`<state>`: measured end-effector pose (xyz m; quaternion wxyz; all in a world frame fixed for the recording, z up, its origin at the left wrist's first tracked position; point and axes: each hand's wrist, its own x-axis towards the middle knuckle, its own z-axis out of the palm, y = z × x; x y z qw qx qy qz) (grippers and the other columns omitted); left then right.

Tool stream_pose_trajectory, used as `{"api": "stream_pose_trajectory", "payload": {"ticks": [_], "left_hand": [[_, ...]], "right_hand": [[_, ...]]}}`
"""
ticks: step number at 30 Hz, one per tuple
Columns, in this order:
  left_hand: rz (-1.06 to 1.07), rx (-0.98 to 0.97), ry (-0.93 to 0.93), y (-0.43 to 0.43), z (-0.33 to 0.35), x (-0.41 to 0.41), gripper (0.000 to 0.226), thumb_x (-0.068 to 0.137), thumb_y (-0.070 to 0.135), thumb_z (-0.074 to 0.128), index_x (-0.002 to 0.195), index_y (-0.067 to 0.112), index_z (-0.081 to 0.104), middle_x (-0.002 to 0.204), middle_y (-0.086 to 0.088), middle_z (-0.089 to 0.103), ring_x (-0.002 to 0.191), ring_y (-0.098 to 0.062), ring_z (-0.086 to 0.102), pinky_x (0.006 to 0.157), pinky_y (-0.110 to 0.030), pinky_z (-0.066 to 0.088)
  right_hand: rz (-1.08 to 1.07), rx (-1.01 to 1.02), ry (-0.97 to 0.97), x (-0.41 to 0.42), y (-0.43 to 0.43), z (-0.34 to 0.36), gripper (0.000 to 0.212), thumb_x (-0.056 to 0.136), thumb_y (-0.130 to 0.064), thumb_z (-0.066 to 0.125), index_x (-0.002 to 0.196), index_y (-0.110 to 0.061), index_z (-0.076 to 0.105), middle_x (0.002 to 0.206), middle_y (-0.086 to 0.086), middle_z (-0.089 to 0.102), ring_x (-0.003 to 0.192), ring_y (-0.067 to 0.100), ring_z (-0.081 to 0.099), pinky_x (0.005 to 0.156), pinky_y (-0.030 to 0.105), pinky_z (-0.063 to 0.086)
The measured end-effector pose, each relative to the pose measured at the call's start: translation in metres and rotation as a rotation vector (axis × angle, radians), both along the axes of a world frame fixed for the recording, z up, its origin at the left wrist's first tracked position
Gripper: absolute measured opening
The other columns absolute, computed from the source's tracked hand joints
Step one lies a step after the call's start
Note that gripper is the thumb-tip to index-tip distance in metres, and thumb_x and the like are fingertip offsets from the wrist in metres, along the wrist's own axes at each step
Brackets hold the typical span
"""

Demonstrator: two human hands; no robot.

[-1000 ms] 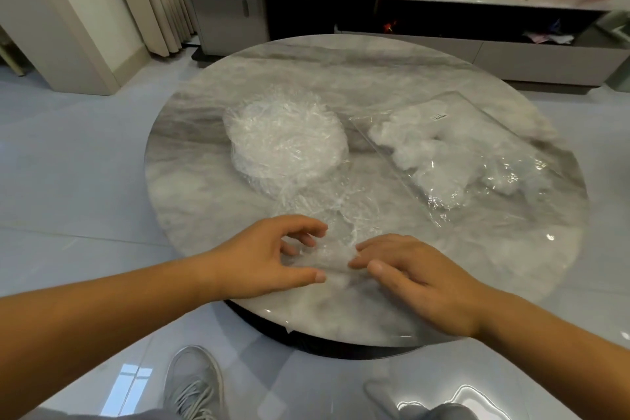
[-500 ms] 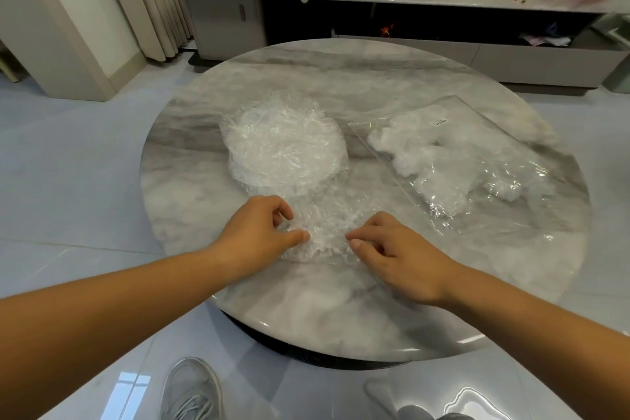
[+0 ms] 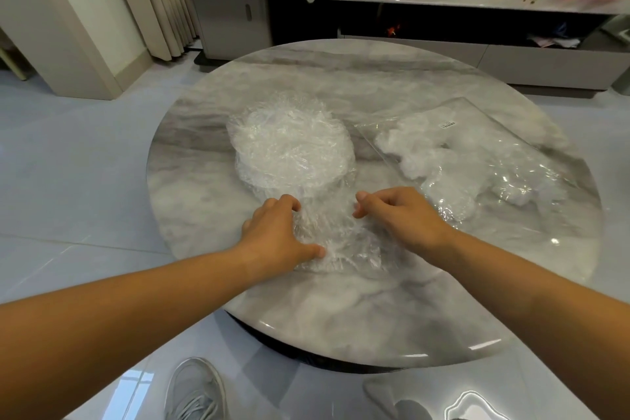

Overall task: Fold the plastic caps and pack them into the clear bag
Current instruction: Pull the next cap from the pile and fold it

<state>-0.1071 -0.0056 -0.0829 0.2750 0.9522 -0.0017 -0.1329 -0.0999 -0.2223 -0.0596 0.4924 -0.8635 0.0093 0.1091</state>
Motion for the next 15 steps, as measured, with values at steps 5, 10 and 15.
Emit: {"api": "stream_pose_trajectory", "payload": {"ticks": [5,10,15], "left_hand": [[-0.009,-0.111,0.071,0.005,0.001,0.004,0.096,0.051,0.068,0.084,0.131,0.033,0.044,0.111,0.012,0.049,0.109,-0.016,0.055,0.101,-0.042,0.048],[-0.058,-0.113,0.06,0.009,0.0,0.008,0.075,0.058,0.064,0.085,0.119,0.039,0.049,0.105,0.013,0.052,0.099,-0.013,0.057,0.1,-0.042,0.048],[-0.096,-0.05,-0.005,0.011,-0.003,0.01,0.054,0.061,0.062,0.083,0.101,0.04,0.055,0.103,0.013,0.054,0.09,-0.008,0.055,0.098,-0.041,0.047]], "right_hand": [[-0.054,0.218,-0.071,-0.006,-0.003,0.002,0.027,0.096,-0.031,0.068,0.081,-0.011,0.078,0.083,-0.008,0.077,0.075,0.0,0.068,0.08,0.024,0.052],[0.138,0.074,-0.327,-0.035,0.0,0.003,0.008,0.09,-0.025,0.075,0.084,-0.02,0.077,0.082,-0.015,0.073,0.085,0.004,0.069,0.081,0.019,0.05],[0.352,-0.079,-0.456,-0.063,-0.001,-0.013,0.019,0.087,-0.042,0.068,0.093,-0.025,0.075,0.092,-0.016,0.07,0.094,0.007,0.067,0.085,0.027,0.052]]}}
